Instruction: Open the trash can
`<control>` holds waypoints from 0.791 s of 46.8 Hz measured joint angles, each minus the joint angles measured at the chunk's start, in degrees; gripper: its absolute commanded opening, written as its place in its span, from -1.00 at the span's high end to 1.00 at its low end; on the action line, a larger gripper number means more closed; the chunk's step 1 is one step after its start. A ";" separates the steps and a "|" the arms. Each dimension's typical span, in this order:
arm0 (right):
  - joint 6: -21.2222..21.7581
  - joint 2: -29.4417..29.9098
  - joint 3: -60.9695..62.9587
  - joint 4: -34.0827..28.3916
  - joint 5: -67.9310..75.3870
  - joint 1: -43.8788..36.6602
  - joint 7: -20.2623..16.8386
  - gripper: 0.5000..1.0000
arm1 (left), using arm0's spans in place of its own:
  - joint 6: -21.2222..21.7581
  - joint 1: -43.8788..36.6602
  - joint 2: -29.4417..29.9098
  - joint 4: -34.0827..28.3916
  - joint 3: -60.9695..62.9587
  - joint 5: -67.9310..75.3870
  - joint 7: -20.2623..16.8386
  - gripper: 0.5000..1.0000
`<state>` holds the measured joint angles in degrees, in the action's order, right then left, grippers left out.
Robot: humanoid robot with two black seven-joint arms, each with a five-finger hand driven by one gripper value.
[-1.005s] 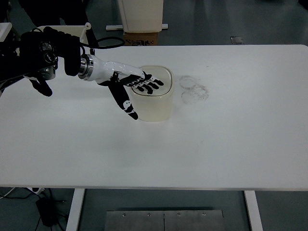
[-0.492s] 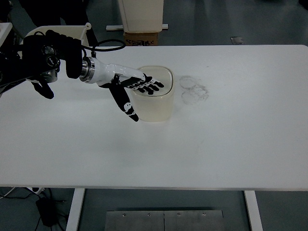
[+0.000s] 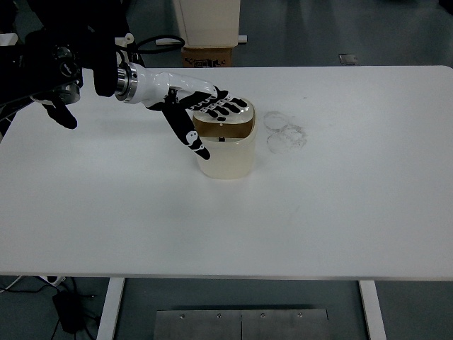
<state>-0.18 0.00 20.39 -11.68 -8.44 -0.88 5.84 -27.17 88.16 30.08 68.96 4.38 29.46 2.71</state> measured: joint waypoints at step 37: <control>0.00 0.00 0.00 -0.02 0.00 0.00 -0.01 -0.97 | 8.94 -19.88 3.23 -11.28 -33.79 -25.83 -6.80 -1.00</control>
<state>-0.18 0.00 20.39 -11.70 -8.44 -0.88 5.83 -18.24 68.28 33.31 57.68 -29.41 3.63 -4.08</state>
